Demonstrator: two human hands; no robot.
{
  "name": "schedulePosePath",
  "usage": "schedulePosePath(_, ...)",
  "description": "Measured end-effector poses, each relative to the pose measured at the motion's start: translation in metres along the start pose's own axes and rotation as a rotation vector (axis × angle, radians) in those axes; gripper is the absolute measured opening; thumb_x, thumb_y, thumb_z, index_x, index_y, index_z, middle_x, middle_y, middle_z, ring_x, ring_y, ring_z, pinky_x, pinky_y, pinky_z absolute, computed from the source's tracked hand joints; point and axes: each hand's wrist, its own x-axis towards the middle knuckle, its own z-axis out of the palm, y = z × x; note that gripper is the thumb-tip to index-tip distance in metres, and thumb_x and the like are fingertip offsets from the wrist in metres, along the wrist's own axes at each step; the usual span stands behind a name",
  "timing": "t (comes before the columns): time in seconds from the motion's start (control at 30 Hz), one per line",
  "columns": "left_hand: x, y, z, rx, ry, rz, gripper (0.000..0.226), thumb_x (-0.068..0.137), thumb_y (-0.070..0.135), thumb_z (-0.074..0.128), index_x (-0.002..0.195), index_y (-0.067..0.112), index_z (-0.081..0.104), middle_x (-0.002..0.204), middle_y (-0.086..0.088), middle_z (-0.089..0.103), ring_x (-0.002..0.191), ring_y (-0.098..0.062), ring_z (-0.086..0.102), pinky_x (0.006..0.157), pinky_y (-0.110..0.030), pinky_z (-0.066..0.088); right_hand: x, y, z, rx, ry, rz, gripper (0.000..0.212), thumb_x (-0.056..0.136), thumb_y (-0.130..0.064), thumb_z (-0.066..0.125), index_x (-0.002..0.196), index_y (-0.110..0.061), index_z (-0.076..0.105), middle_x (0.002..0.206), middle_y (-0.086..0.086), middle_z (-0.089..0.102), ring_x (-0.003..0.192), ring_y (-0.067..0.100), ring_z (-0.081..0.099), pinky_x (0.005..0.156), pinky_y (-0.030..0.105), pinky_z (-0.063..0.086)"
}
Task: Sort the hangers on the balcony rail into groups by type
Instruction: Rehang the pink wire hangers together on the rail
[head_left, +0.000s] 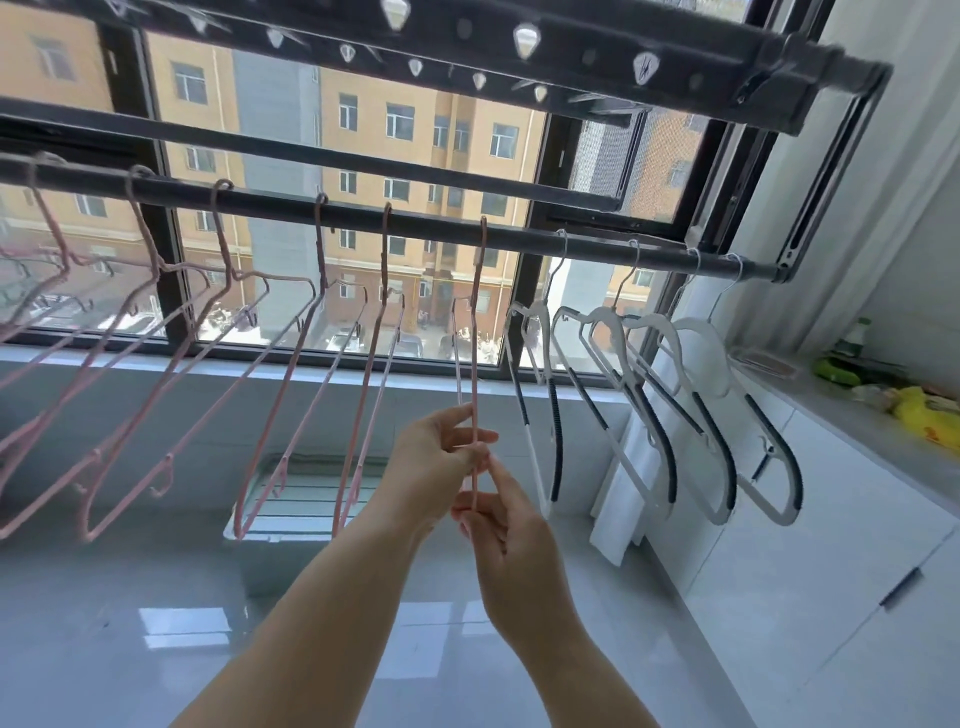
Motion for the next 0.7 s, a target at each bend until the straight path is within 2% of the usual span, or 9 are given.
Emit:
schedulePosePath(0.23, -0.001, 0.005, -0.002, 0.032, 0.01, -0.009, 0.049, 0.086, -0.004, 0.053, 0.132, 0.008, 0.043, 0.092, 0.0, 0.066, 0.076, -0.013, 0.061, 0.066, -0.016, 0.052, 0.002, -0.001, 0.0, 0.035, -0.013, 0.04, 0.05, 0.093, -0.009, 0.044, 0.139, -0.025, 0.034, 0.092, -0.007, 0.068, 0.092, 0.004, 0.064, 0.085, 0.017, 0.05)
schedulePosePath(0.3, -0.005, 0.007, -0.001, 0.038, 0.018, -0.028, 0.049, 0.087, 0.0, 0.054, 0.133, 0.009, 0.042, 0.1, -0.002, 0.065, 0.084, -0.015, 0.061, 0.069, -0.017, 0.05, 0.001, -0.002, -0.002, 0.035, -0.027, 0.057, 0.048, 0.094, -0.014, 0.046, 0.139, -0.024, 0.034, 0.098, -0.007, 0.067, 0.096, 0.004, 0.063, 0.086, 0.018, 0.049)
schedulePosePath(0.37, -0.013, 0.01, -0.002, 0.168, 0.043, 0.005, 0.049, 0.087, 0.008, 0.056, 0.134, 0.01, 0.041, 0.114, -0.005, 0.062, 0.1, -0.017, 0.059, 0.081, -0.022, 0.048, -0.001, -0.005, -0.003, -0.015, -0.037, 0.061, 0.049, 0.093, -0.022, 0.048, 0.139, -0.02, 0.032, 0.112, -0.009, 0.058, 0.108, 0.003, 0.057, 0.09, 0.016, 0.046)
schedulePosePath(0.43, -0.022, 0.014, -0.009, 0.348, 0.161, 0.151, 0.048, 0.085, 0.011, 0.059, 0.131, 0.012, 0.045, 0.121, -0.004, 0.06, 0.111, -0.016, 0.056, 0.095, -0.028, 0.044, -0.005, -0.011, -0.003, -0.109, 0.023, -0.003, 0.05, 0.092, -0.029, 0.049, 0.138, -0.018, 0.032, 0.12, -0.012, 0.044, 0.119, 0.003, 0.045, 0.1, 0.018, 0.039)
schedulePosePath(0.47, -0.028, 0.018, -0.014, 0.383, 0.241, 0.236, 0.047, 0.084, 0.01, 0.061, 0.129, 0.013, 0.048, 0.121, -0.003, 0.061, 0.112, -0.014, 0.055, 0.097, -0.027, 0.042, -0.006, -0.017, -0.002, -0.14, 0.073, -0.06, 0.049, 0.091, -0.031, 0.047, 0.137, -0.018, 0.034, 0.121, -0.014, 0.04, 0.121, 0.001, 0.041, 0.104, 0.018, 0.035)
schedulePosePath(0.57, -0.041, 0.028, -0.038, 0.478, 0.435, 0.365, 0.046, 0.084, 0.008, 0.061, 0.128, 0.016, 0.05, 0.123, -0.002, 0.06, 0.109, -0.01, 0.054, 0.094, -0.02, 0.038, -0.003, -0.034, 0.007, -0.141, 0.116, -0.179, 0.045, 0.087, -0.03, 0.042, 0.131, -0.019, 0.041, 0.118, -0.016, 0.04, 0.119, -0.002, 0.041, 0.106, 0.013, 0.03)
schedulePosePath(0.63, -0.044, 0.026, -0.057, 0.576, 0.476, 0.292, 0.048, 0.086, 0.012, 0.059, 0.132, 0.017, 0.046, 0.126, -0.007, 0.059, 0.115, -0.018, 0.055, 0.097, -0.025, 0.038, 0.004, -0.043, 0.021, -0.087, 0.038, -0.178, 0.046, 0.087, -0.028, 0.04, 0.132, -0.018, 0.041, 0.121, -0.014, 0.042, 0.121, -0.001, 0.04, 0.104, 0.012, 0.029)
schedulePosePath(0.7, -0.046, 0.02, -0.072, 0.647, 0.429, 0.148, 0.052, 0.085, 0.017, 0.06, 0.134, 0.015, 0.042, 0.128, -0.011, 0.057, 0.115, -0.025, 0.056, 0.102, -0.034, 0.04, 0.014, -0.049, 0.038, -0.024, -0.065, -0.098, 0.046, 0.091, -0.024, 0.04, 0.135, -0.016, 0.038, 0.132, -0.006, 0.043, 0.122, 0.002, 0.039, 0.1, 0.007, 0.028)
